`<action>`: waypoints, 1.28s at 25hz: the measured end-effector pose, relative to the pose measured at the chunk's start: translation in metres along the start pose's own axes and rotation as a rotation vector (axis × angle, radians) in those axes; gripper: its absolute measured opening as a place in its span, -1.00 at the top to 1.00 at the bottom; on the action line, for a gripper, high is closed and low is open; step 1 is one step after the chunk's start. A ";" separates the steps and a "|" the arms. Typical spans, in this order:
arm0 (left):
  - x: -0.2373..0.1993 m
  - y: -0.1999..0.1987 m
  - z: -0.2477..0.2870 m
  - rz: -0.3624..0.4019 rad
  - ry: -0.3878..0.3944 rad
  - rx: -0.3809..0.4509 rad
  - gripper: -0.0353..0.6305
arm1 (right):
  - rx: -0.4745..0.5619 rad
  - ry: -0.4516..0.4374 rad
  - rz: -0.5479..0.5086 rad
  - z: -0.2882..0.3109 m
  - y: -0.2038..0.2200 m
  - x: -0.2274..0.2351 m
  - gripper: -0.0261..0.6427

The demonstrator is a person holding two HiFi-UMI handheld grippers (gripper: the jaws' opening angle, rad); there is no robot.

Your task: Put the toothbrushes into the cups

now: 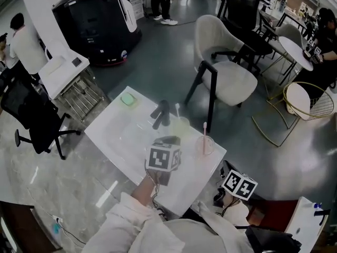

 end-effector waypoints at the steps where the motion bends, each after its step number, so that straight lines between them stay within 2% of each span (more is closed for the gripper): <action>1: 0.002 0.005 -0.005 0.001 0.003 0.002 0.82 | 0.003 -0.004 -0.004 -0.003 0.003 -0.004 0.85; 11: 0.017 0.050 -0.051 -0.011 0.039 0.062 0.85 | 0.030 -0.033 -0.036 -0.036 0.040 -0.030 0.85; 15: 0.026 0.069 -0.067 0.008 0.055 0.073 0.87 | 0.049 -0.030 -0.040 -0.055 0.060 -0.039 0.85; 19: 0.038 0.091 -0.083 0.025 0.080 0.088 0.87 | 0.067 -0.009 -0.021 -0.074 0.086 -0.043 0.85; 25: 0.058 0.133 -0.101 0.008 0.114 0.099 0.87 | 0.054 0.035 0.014 -0.098 0.133 -0.042 0.85; 32: 0.058 0.145 -0.115 0.003 0.112 0.088 0.87 | 0.046 0.018 0.033 -0.103 0.145 -0.050 0.85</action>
Point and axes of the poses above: the fingertips, and each gripper's own axes: z forward along the fingers, x to its right, y out of its underside, the point moved 6 cm from there along -z, backward along the fingers, and after that the axes turned 12 degrees about z, right-handed, at the moved point
